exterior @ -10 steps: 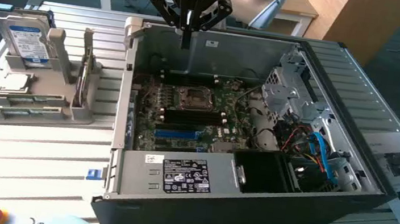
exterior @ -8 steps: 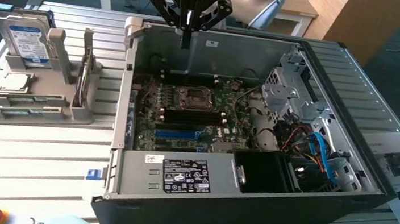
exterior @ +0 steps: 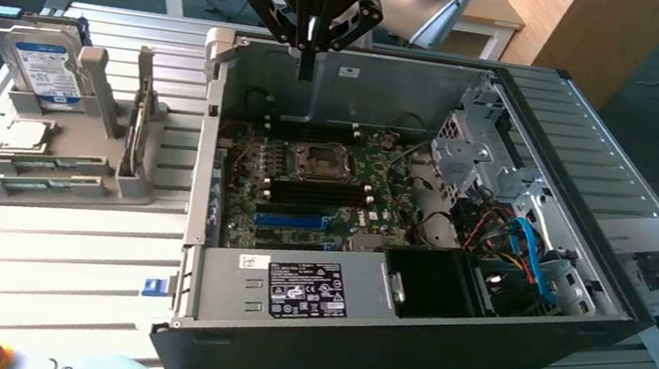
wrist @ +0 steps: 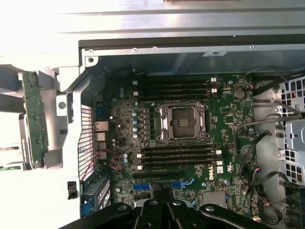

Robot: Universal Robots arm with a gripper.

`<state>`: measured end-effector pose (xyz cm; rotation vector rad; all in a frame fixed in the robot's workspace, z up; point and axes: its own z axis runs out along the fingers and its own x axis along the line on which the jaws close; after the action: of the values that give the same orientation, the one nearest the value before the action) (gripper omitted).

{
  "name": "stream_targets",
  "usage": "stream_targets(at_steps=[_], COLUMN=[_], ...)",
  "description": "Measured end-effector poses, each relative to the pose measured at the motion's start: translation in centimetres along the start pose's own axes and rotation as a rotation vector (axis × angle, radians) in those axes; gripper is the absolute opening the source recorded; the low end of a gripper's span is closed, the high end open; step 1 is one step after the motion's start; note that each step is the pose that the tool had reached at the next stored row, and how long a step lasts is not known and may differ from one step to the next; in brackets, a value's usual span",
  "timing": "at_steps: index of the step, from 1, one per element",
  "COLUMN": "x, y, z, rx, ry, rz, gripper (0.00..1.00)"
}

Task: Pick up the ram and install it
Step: 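Reach for the ram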

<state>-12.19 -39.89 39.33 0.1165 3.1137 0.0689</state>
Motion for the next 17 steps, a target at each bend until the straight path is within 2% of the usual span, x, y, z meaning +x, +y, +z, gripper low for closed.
stream_targets(at_steps=[13, 17], x=[0.01, 0.54], y=[0.00, -0.04], z=[0.00, -0.02], rx=[0.0000, 0.0001], ry=[0.0000, 0.0000], rz=[0.000, 0.000], gripper=[0.10, 0.10])
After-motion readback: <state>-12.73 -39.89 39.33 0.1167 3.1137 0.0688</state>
